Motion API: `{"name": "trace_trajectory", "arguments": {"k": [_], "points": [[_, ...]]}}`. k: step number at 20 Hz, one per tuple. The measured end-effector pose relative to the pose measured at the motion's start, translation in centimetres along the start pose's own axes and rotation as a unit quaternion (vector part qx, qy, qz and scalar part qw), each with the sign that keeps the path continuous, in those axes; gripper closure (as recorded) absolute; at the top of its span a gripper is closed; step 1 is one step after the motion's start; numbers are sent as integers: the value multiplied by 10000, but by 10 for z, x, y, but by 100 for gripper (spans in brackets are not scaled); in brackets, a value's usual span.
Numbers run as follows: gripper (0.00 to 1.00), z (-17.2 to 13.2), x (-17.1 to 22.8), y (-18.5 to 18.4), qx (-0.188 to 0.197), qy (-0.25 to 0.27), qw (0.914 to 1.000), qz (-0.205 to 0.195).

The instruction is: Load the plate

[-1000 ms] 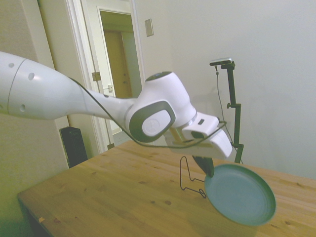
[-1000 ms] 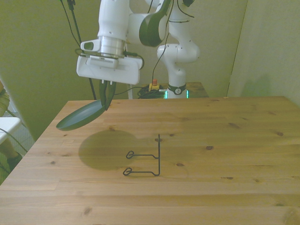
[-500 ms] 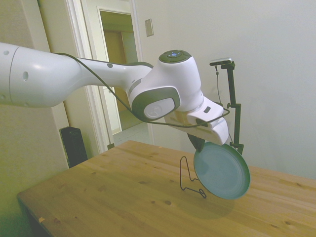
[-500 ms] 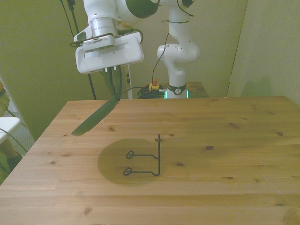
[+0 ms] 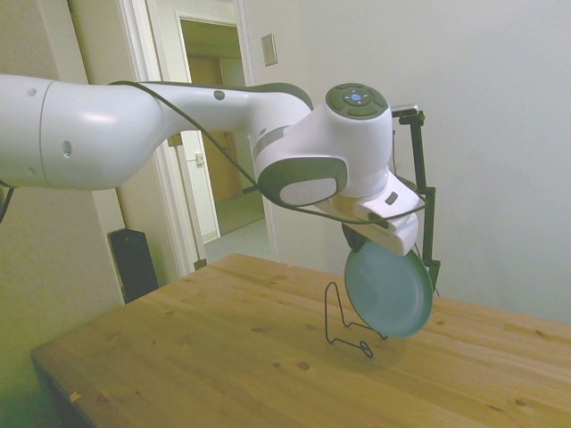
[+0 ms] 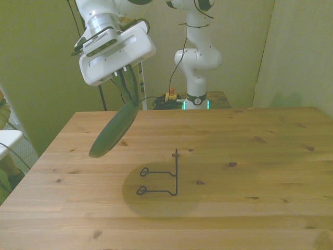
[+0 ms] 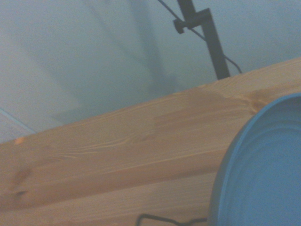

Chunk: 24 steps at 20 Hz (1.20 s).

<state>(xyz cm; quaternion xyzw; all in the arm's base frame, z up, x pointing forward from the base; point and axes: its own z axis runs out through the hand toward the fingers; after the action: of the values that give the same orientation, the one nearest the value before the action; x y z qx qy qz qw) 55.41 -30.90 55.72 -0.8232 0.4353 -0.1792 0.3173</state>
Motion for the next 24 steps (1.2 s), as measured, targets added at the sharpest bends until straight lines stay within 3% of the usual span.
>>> {"name": "trace_trajectory", "arguments": {"k": [5, 9, 18, 24], "points": [[100, 1, 13, 14, 598, -472, 9962, 424], [100, 13, 22, 20, 982, -701, 9914, 515], [100, 42, 16, -3, 1279, -1064, 9850, 450], [100, 51, 13, 2, 1349, -1257, 9813, 551]]}}
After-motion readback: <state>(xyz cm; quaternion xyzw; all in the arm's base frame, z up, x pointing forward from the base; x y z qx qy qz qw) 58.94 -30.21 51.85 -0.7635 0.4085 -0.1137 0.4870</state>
